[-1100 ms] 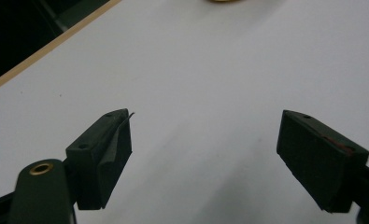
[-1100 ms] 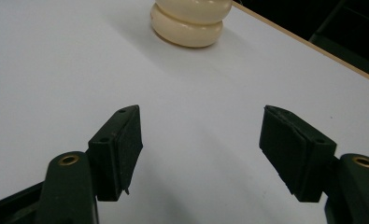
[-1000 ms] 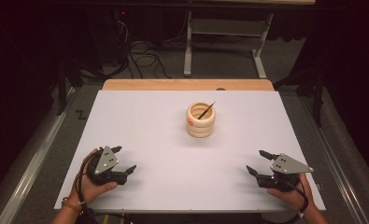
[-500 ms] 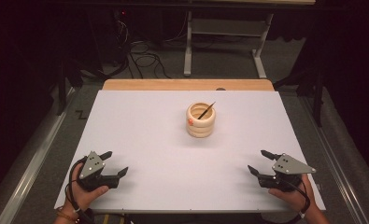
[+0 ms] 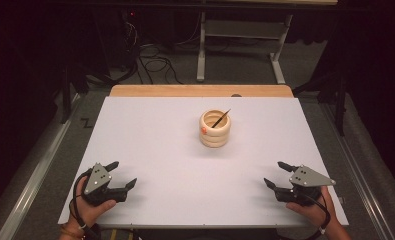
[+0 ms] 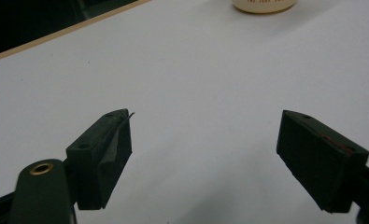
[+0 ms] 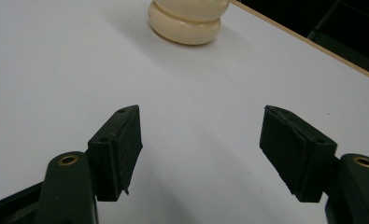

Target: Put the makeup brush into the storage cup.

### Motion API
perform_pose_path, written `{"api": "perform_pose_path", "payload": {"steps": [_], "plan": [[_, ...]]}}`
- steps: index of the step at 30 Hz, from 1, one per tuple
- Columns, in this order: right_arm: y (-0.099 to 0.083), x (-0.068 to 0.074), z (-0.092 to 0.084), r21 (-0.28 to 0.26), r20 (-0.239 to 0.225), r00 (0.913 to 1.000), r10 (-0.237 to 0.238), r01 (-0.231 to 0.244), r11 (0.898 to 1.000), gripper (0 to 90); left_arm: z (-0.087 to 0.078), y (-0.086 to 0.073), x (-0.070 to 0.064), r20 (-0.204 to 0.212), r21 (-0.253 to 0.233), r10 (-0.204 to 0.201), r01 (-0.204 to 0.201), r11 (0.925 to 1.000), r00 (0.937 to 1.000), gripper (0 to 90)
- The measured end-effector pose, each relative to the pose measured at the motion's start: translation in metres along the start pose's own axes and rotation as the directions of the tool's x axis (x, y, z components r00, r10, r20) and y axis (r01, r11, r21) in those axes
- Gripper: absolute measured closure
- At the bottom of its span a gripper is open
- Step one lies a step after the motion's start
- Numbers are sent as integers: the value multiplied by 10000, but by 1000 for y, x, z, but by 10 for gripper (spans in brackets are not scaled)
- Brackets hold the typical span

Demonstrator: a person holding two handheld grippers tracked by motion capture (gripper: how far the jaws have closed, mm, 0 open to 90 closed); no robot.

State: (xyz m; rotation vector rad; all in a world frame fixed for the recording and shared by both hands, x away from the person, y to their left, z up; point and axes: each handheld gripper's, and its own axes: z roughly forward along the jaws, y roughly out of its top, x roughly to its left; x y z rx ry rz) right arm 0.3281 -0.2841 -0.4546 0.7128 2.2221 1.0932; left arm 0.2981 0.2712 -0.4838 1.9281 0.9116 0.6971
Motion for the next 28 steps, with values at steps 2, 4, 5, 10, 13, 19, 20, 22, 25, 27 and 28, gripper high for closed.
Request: {"api": "perform_pose_path", "payload": {"steps": [2, 4, 5, 10, 13, 19, 20, 22, 25, 27, 28], "plan": [[0, 0, 0, 8, -42, 10000, 13, -13, 10000, 307, 1, 0, 0, 35, 13, 2, -2, 10000, 10000, 191], [-1, 0, 0, 48, -11, 10000, 27, -27, 10000, 308, 2, 1, -1, 93, 75, 44, -45, 10000, 9999, 190], [-2, -1, 0, 57, -7, 10000, 38, -38, 10000, 308, 3, 1, -2, 122, 70, 45, -46, 10000, 9999, 190], [-2, -3, 0, 15, 71, 9999, 71, -71, 10000, 307, 4, 1, -2, 137, 130, 71, -73, 9999, 9999, 189], [-2, -3, 0, -9, 87, 9999, 107, -107, 9999, 307, 4, 1, -2, 149, 108, 48, -49, 9999, 9999, 190], [-3, -4, 0, 35, 88, 9999, 138, -138, 9999, 307, 4, 1, -2, 183, 134, 10, -12, 9999, 9998, 190], [-3, -4, 0, 36, 84, 9999, 142, -142, 9999, 307, 4, 1, -2, 172, 135, 7, -9, 9999, 9999, 190], [-3, -5, 0, 48, 107, 9998, 160, -161, 9999, 307, 5, 1, -2, 168, 154, 4, -6, 9999, 9999, 190], [-5, -6, 1, 81, 142, 9998, 118, -119, 9999, 306, 5, 1, -2, 192, 149, -25, 22, 9999, 9998, 190], [-6, -8, 0, 88, 125, 9995, 292, -293, 9995, 306, 6, 1, -2, 195, 167, -40, 37, 9999, 9998, 190], [-7, -10, 0, 63, 167, 9992, 352, -353, 9994, 306, 6, 1, -2, 217, 182, -46, 42, 9998, 9998, 190]]}}
